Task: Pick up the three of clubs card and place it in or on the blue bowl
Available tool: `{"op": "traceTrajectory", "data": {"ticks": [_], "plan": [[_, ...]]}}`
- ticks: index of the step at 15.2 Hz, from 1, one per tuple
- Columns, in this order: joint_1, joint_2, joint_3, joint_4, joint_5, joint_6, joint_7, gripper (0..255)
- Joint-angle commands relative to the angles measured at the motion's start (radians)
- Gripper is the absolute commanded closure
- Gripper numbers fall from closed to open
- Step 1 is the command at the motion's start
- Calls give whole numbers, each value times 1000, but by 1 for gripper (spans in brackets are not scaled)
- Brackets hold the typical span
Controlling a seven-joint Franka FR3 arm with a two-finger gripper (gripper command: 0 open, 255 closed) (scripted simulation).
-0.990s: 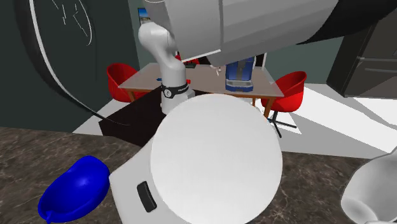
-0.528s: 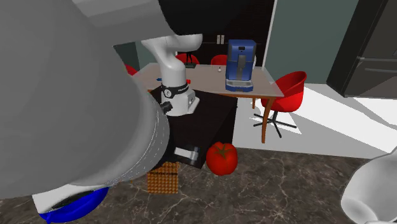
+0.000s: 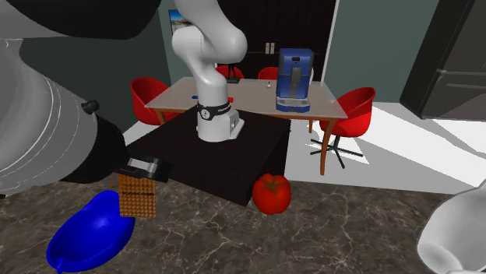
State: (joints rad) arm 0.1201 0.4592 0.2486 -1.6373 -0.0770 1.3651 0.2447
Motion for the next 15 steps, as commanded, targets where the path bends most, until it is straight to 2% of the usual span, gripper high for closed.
{"op": "traceTrajectory", "data": {"ticks": [1,11,15], "plan": [[-25,3,-17,6,-22,-3,-40,255],[-153,-10,-100,16,-129,-7,-243,255],[-162,8,-106,4,-138,25,-251,255]]}}
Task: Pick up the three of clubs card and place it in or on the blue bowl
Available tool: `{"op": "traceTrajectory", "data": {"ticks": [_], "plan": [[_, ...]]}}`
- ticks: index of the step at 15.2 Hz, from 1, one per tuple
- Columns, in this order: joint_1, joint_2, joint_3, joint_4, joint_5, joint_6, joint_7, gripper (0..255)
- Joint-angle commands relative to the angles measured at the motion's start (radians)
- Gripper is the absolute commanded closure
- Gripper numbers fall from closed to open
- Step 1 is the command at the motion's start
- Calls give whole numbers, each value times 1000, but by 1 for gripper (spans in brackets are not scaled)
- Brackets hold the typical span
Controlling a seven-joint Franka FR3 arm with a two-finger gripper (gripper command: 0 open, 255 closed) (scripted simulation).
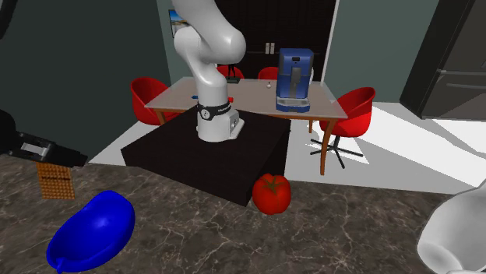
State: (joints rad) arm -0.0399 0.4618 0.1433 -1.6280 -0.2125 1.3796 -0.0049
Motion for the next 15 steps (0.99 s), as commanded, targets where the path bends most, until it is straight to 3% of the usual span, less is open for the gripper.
{"op": "traceTrajectory", "data": {"ticks": [1,15], "plan": [[-2,11,-1,-11,-3,21,1,255],[-2,109,-7,-60,-14,166,29,255]]}}
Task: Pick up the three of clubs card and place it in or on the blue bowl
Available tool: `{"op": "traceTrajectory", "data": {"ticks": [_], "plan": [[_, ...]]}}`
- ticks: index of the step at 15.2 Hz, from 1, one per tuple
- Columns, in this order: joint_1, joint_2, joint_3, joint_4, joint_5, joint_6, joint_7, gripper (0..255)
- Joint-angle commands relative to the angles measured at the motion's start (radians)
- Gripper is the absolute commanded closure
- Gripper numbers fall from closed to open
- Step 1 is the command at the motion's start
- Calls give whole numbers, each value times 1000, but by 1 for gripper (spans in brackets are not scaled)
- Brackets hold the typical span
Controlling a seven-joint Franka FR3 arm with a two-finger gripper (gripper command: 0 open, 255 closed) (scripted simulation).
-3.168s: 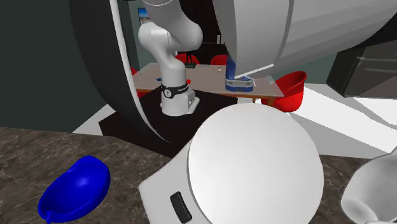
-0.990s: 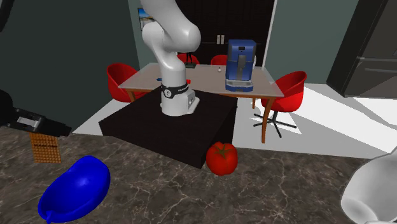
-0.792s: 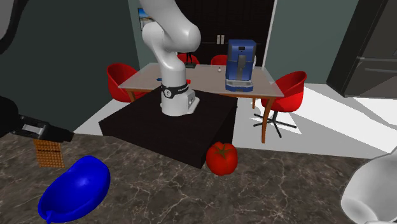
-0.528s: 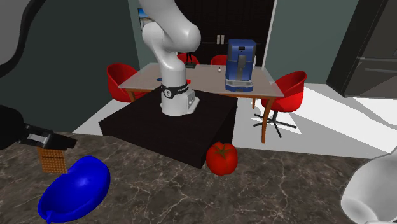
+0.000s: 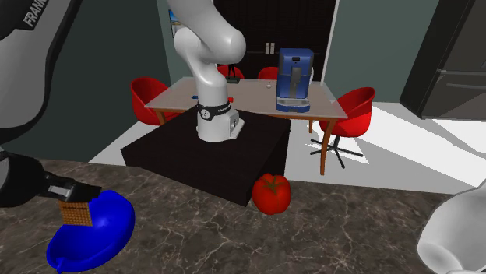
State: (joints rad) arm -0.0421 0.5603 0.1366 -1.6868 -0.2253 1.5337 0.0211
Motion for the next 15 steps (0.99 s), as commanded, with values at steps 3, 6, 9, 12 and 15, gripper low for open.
{"op": "traceTrajectory", "data": {"ticks": [3,6,9,12,15], "plan": [[0,10,-1,-2,-1,12,3,255],[0,10,-1,-2,-1,12,3,255],[0,10,-1,-2,-1,12,3,0],[0,10,-1,-2,-1,12,3,0],[6,21,1,44,1,-23,0,0]]}}
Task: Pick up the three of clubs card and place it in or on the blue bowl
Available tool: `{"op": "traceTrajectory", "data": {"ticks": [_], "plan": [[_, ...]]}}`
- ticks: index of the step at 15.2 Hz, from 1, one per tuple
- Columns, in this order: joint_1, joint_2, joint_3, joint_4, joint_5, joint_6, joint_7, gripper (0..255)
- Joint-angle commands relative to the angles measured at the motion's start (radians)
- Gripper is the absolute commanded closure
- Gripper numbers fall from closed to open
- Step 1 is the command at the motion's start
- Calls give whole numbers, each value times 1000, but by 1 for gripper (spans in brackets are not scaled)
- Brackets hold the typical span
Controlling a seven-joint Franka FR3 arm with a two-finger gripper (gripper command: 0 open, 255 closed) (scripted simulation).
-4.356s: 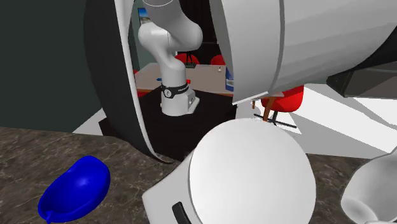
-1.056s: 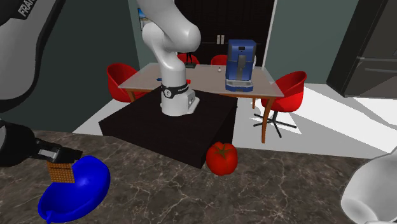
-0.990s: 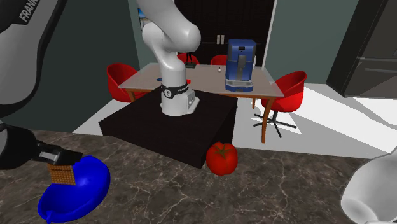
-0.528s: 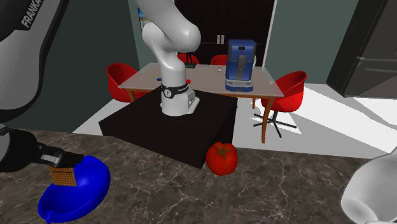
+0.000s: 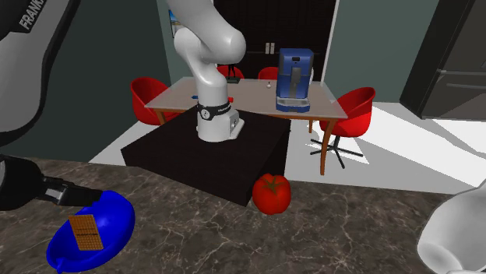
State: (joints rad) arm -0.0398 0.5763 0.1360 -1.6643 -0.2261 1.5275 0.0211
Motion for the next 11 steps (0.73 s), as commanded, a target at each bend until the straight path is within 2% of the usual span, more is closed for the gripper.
{"op": "traceTrajectory", "data": {"ticks": [1,3,11], "plan": [[9,17,2,69,3,-53,-2,0],[20,43,3,161,5,-119,-7,0],[20,43,3,161,5,-119,-7,0]]}}
